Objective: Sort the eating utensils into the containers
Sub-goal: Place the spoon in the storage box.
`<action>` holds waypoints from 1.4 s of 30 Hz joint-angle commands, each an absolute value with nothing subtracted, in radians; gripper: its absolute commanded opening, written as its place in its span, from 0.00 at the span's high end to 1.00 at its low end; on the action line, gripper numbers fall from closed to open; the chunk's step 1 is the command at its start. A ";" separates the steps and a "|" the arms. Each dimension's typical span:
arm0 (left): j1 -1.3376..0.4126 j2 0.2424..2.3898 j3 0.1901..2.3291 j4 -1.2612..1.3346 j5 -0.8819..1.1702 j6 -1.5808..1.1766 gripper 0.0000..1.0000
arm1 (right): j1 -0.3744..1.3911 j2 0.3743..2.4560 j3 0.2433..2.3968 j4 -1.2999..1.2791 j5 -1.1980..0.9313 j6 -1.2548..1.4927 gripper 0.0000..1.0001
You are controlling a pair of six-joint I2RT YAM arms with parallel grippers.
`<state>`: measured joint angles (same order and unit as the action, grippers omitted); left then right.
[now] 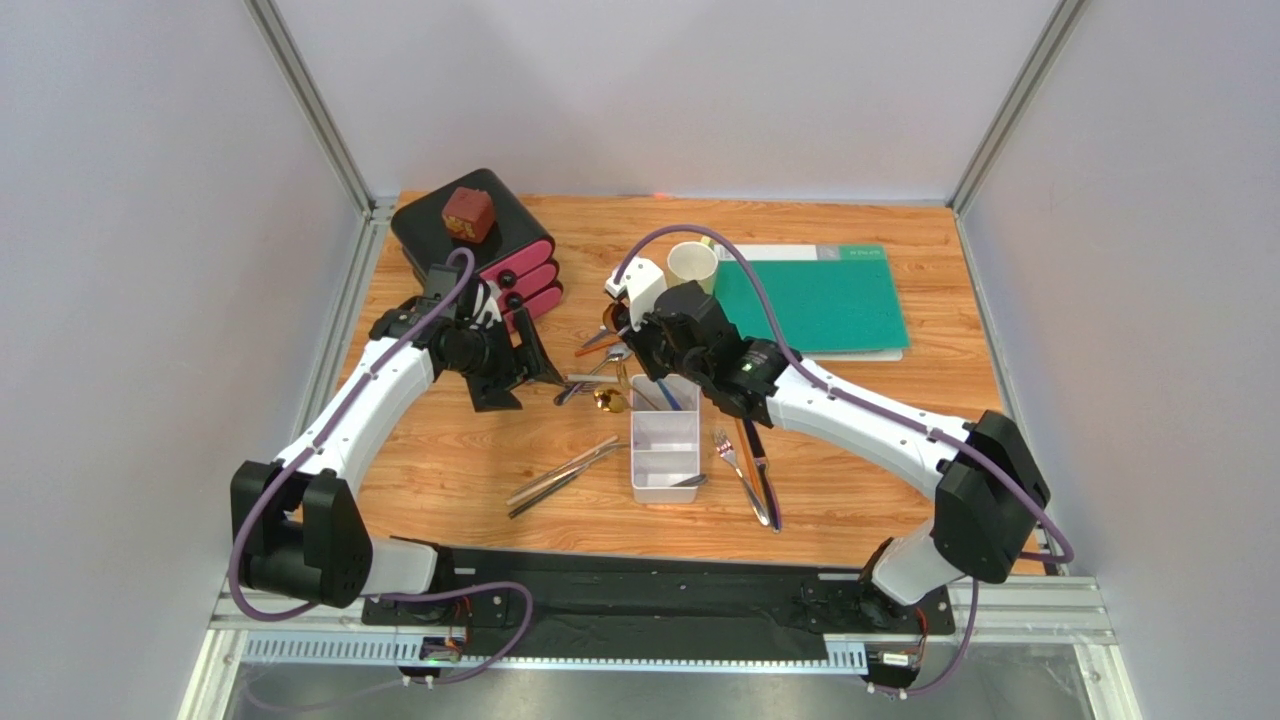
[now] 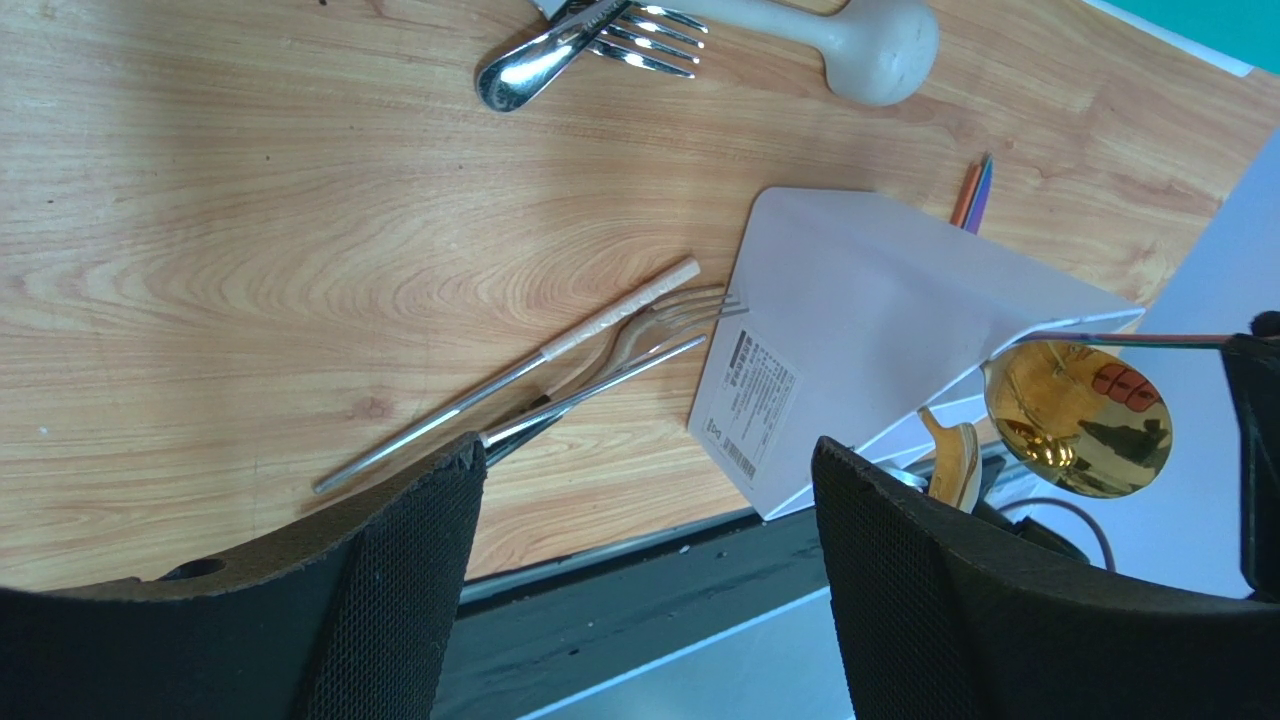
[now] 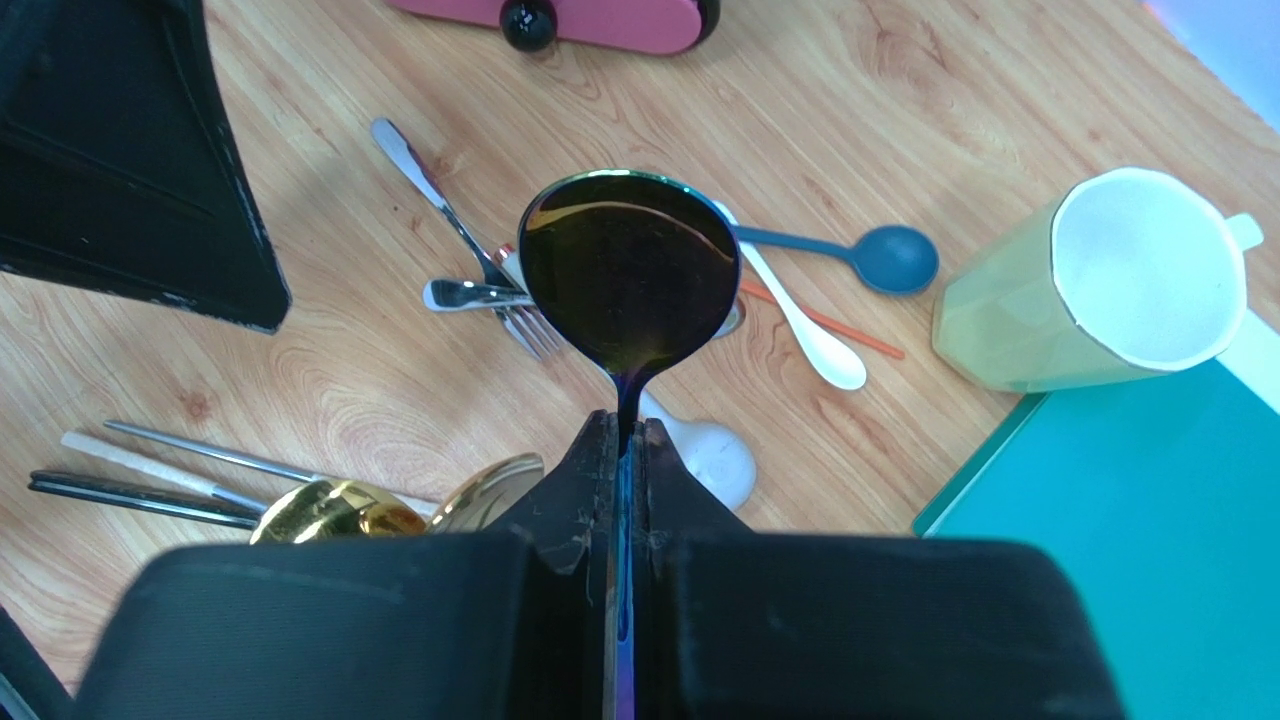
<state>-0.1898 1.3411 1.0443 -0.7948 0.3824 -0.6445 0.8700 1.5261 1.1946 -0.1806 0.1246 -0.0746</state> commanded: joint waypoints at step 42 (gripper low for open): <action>-0.186 1.315 1.035 -0.773 0.388 -0.632 0.15 | 0.732 1.255 1.039 -0.485 0.473 0.264 0.45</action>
